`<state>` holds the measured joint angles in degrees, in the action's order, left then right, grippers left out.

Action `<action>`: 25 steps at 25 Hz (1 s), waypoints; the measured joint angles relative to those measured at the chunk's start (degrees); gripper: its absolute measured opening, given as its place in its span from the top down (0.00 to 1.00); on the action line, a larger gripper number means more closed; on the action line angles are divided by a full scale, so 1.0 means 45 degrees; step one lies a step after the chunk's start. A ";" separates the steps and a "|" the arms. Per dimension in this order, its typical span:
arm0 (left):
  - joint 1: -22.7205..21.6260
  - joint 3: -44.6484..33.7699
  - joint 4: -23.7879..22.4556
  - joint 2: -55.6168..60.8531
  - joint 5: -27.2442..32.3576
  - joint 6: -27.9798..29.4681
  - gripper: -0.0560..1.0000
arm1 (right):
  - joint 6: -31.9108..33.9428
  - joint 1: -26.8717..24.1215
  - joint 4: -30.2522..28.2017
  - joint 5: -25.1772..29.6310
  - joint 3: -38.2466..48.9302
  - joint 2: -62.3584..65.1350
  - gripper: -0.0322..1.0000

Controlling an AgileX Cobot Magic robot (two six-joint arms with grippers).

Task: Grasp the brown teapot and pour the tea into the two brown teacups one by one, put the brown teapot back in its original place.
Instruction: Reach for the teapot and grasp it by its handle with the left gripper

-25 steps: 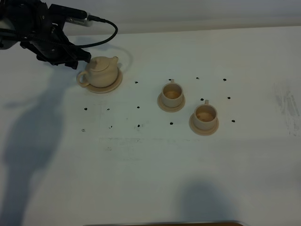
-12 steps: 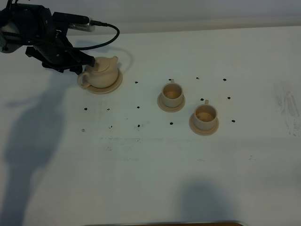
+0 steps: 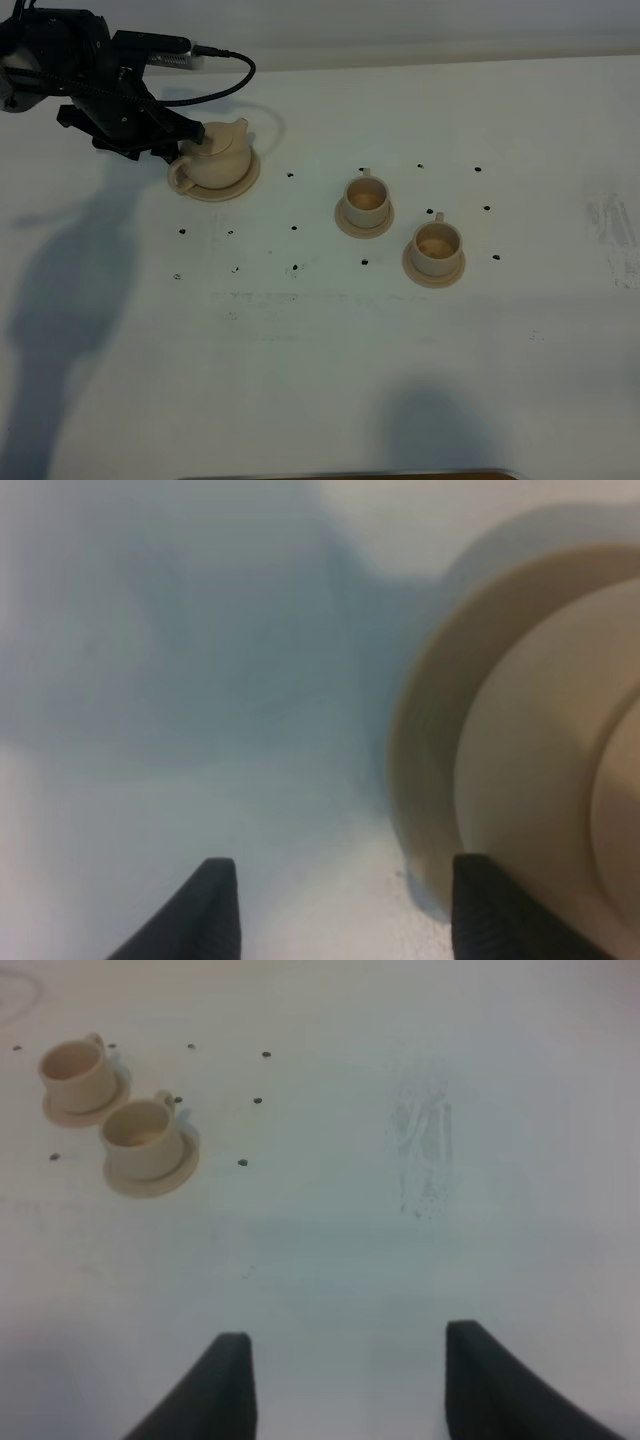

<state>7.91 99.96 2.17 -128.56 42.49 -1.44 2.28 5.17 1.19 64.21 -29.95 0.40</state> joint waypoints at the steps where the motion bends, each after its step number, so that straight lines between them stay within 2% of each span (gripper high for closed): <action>1: 0.0000 0.0000 0.0017 0.0000 0.0062 -0.0032 0.51 | 0.0000 0.0000 0.0000 0.0000 0.0000 0.0000 0.54; 25: 0.0012 0.0000 0.0538 0.0396 0.1294 -0.0173 0.52 | 0.0000 0.0000 0.0000 0.0000 0.0000 0.0000 0.54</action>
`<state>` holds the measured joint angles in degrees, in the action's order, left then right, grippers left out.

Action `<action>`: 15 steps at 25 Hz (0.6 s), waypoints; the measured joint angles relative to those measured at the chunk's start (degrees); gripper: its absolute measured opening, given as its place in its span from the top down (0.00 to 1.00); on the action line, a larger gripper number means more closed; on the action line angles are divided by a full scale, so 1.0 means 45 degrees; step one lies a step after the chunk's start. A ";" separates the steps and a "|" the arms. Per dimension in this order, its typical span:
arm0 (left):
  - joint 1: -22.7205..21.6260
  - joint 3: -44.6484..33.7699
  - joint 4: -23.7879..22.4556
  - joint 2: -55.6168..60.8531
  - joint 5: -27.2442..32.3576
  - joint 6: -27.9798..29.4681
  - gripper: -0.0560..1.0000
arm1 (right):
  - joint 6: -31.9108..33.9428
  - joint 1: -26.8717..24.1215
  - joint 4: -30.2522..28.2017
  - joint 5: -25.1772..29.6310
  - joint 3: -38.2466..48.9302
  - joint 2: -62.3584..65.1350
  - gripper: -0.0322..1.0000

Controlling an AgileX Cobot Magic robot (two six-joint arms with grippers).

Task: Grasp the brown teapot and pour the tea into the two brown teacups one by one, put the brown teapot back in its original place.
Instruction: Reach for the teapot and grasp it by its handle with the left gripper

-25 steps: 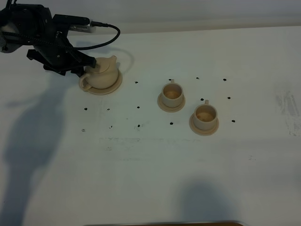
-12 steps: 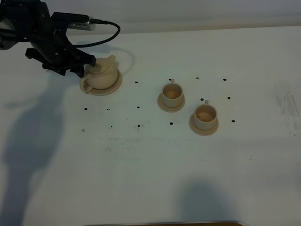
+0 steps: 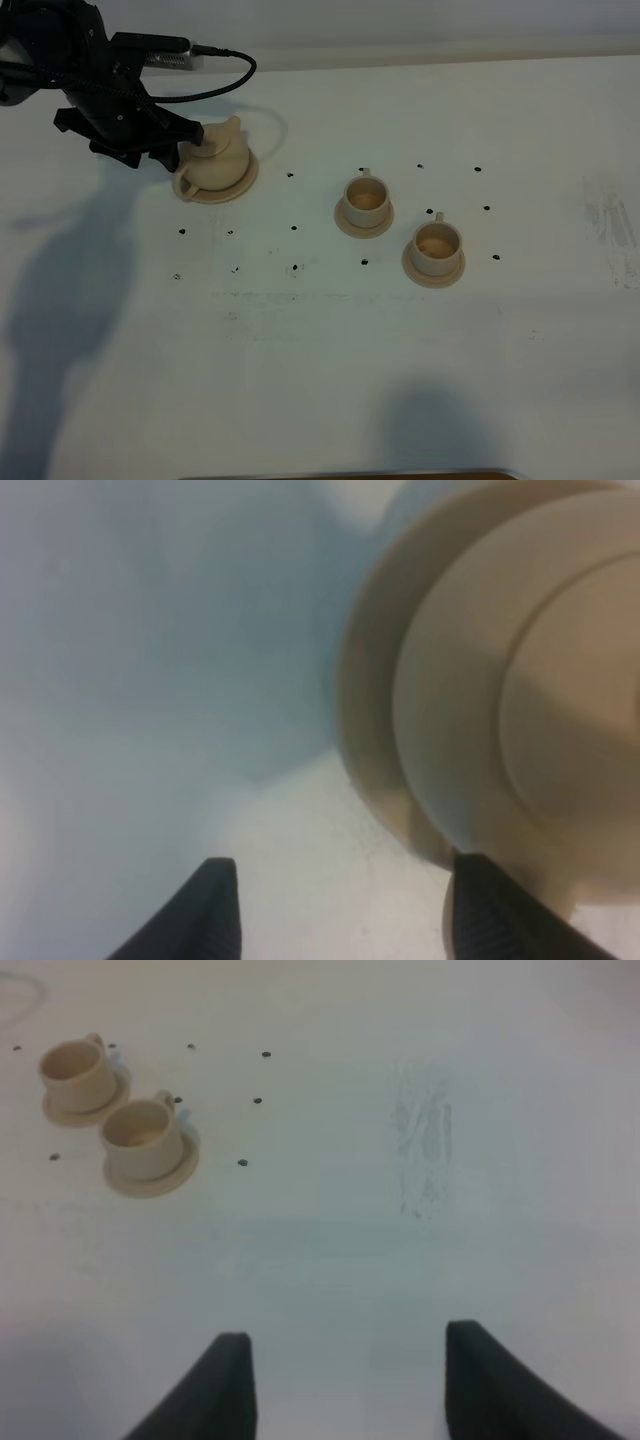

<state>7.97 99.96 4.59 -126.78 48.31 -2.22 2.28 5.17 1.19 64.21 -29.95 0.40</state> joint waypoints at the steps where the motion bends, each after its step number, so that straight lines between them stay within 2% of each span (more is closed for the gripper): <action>1: 0.0000 0.0000 0.0007 0.0000 0.0020 -0.0068 0.52 | 0.0000 0.0000 0.0000 0.0000 0.0000 0.0000 0.54; 5: 0.0000 0.0000 0.0286 0.0010 0.0202 -0.0325 0.52 | 0.0000 0.0000 0.0000 0.0000 0.0000 0.0000 0.54; 9: 0.0000 0.0000 0.0348 0.0154 0.0311 -0.1150 0.52 | 0.0000 0.0000 0.0000 0.0000 0.0000 0.0000 0.54; 15: 0.0066 -0.0010 0.0430 0.1074 -0.0374 -0.2407 0.52 | 0.0000 0.0000 0.0000 0.0000 0.0000 0.0000 0.54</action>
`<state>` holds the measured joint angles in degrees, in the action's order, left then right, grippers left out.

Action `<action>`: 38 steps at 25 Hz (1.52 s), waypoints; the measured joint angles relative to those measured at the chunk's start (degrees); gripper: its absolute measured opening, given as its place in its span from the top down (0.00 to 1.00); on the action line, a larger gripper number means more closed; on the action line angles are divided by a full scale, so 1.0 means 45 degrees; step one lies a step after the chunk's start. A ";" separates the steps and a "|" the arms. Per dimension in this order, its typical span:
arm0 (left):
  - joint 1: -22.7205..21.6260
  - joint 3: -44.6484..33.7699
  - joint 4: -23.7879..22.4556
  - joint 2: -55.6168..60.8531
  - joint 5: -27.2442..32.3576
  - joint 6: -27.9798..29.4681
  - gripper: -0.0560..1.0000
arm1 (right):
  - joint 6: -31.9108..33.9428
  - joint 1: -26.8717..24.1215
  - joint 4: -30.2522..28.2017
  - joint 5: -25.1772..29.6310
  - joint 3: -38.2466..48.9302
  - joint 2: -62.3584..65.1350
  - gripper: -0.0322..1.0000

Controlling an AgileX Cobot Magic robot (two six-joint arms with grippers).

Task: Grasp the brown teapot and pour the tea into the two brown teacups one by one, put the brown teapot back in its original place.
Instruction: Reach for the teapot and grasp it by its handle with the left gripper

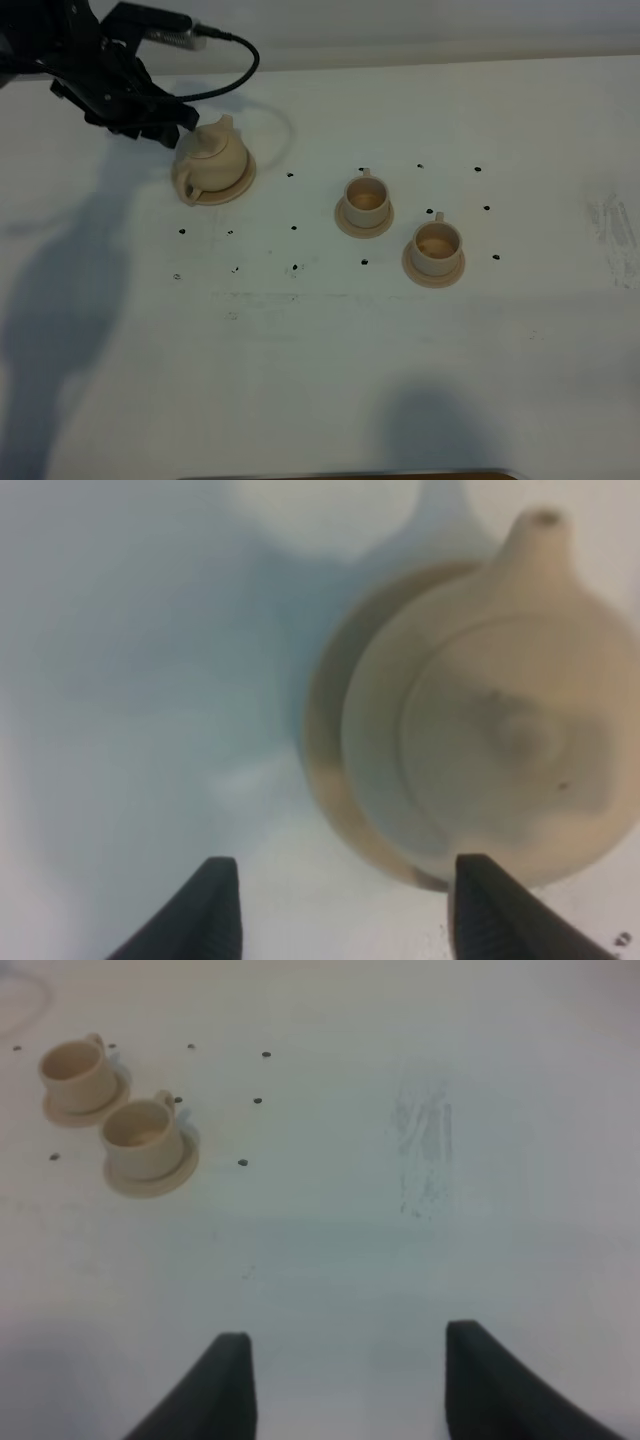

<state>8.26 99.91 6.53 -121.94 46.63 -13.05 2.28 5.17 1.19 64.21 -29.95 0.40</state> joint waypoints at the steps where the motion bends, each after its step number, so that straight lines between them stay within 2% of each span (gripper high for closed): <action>1: 0.0103 0.0000 0.0000 0.0173 0.0002 -0.0061 0.51 | 0.0000 0.0000 0.0000 0.0000 0.0000 0.0000 0.54; 5: 0.0832 0.0000 0.0480 0.0418 0.0535 -0.0195 0.51 | 0.0000 0.0000 0.0000 0.0000 0.0000 0.0000 0.54; 10: 0.1756 0.0000 0.0659 0.0418 0.2156 0.0177 0.51 | 0.0000 0.0000 0.0000 0.0000 0.0000 0.0000 0.54; 12: 0.1913 0.0000 0.0495 0.0429 0.2592 0.0652 0.51 | 0.0000 0.0000 0.0000 0.0000 0.0000 0.0000 0.54; 18: 0.1911 0.0000 -0.1092 0.0794 0.3451 0.2337 0.51 | 0.0000 0.0000 0.0000 0.0000 0.0000 0.0000 0.54; 24: 0.1688 0.0000 -0.1269 0.0891 0.3754 0.2673 0.51 | 0.0000 0.0000 0.0000 0.0000 0.0000 0.0000 0.54; 28: 0.1446 -0.0588 -0.1269 0.0867 0.3377 0.2673 0.51 | 0.0000 0.0000 0.0000 0.0000 0.0000 0.0000 0.54; 38: 0.0947 -0.1732 -0.1225 0.0799 0.1065 0.2130 0.51 | 0.0000 0.0000 0.0023 0.0000 0.0000 0.0000 0.54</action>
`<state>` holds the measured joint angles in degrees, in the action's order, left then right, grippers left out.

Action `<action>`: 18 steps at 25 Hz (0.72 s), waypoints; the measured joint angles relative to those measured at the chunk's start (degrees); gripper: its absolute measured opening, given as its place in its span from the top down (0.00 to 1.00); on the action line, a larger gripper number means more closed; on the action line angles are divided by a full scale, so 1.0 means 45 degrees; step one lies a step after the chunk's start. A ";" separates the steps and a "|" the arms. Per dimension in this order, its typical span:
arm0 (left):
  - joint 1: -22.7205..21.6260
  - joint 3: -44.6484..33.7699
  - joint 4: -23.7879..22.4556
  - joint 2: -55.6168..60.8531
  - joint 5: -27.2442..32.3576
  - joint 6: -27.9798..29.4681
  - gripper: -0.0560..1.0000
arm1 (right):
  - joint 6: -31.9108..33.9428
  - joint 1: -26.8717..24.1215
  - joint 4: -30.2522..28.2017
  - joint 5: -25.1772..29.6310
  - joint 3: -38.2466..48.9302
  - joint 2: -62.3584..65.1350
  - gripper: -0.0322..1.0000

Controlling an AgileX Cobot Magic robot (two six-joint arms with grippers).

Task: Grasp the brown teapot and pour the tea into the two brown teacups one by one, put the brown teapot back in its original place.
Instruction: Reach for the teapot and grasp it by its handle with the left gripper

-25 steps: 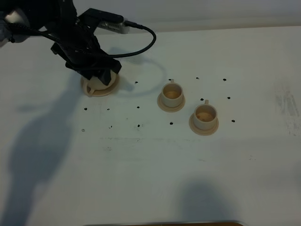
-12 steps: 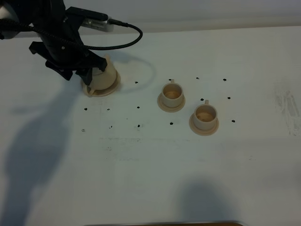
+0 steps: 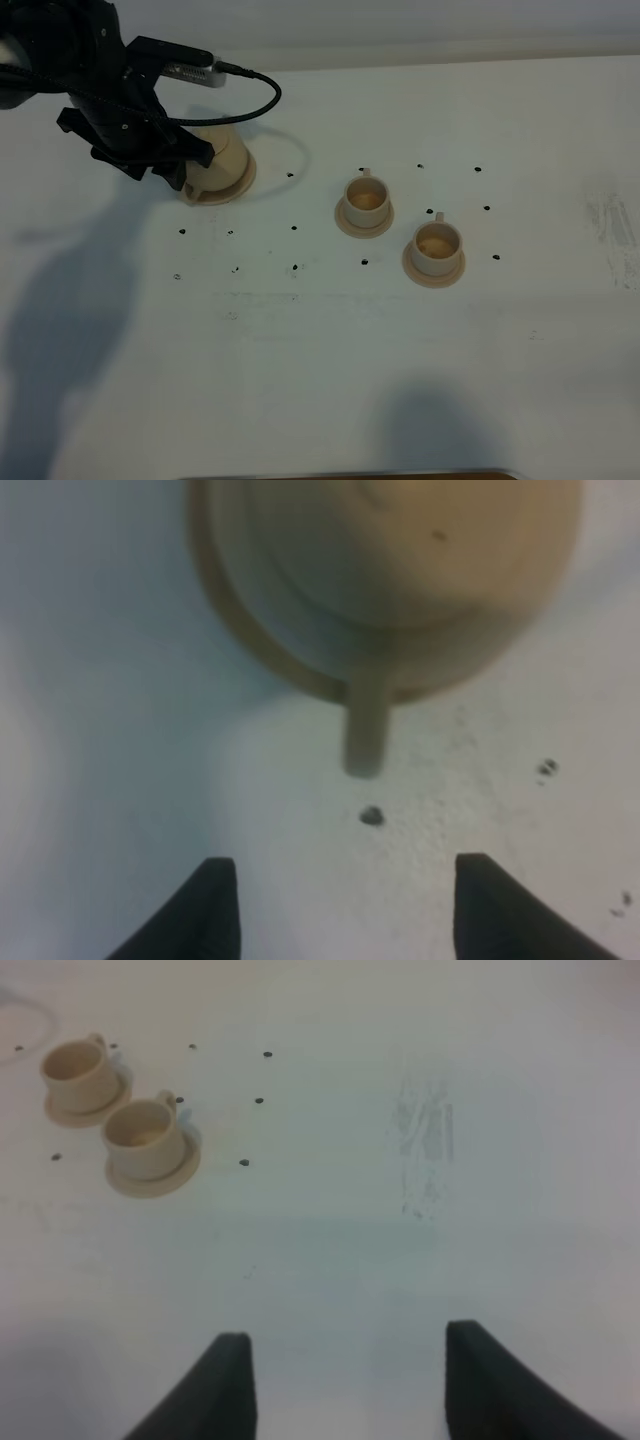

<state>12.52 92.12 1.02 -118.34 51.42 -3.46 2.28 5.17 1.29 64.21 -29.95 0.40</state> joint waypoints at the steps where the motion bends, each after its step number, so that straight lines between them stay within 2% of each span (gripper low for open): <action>1: -0.0034 -0.0011 0.0013 -0.0014 -0.0053 -0.0032 0.51 | 0.0000 0.0000 0.0000 0.0000 0.0000 0.0000 0.54; 7: -0.0115 -0.0011 0.0420 -0.0672 -0.0455 -0.0602 0.51 | 0.0000 0.0000 0.0000 0.0000 0.0000 0.0000 0.54; 18: -0.0115 -0.0011 0.0738 -0.0888 -0.1600 -0.0724 0.51 | 0.0000 0.0000 0.0000 0.0000 0.0000 0.0000 0.54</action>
<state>12.00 92.07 4.34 -122.34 44.22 -6.72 2.28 5.17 1.29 64.21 -29.95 0.40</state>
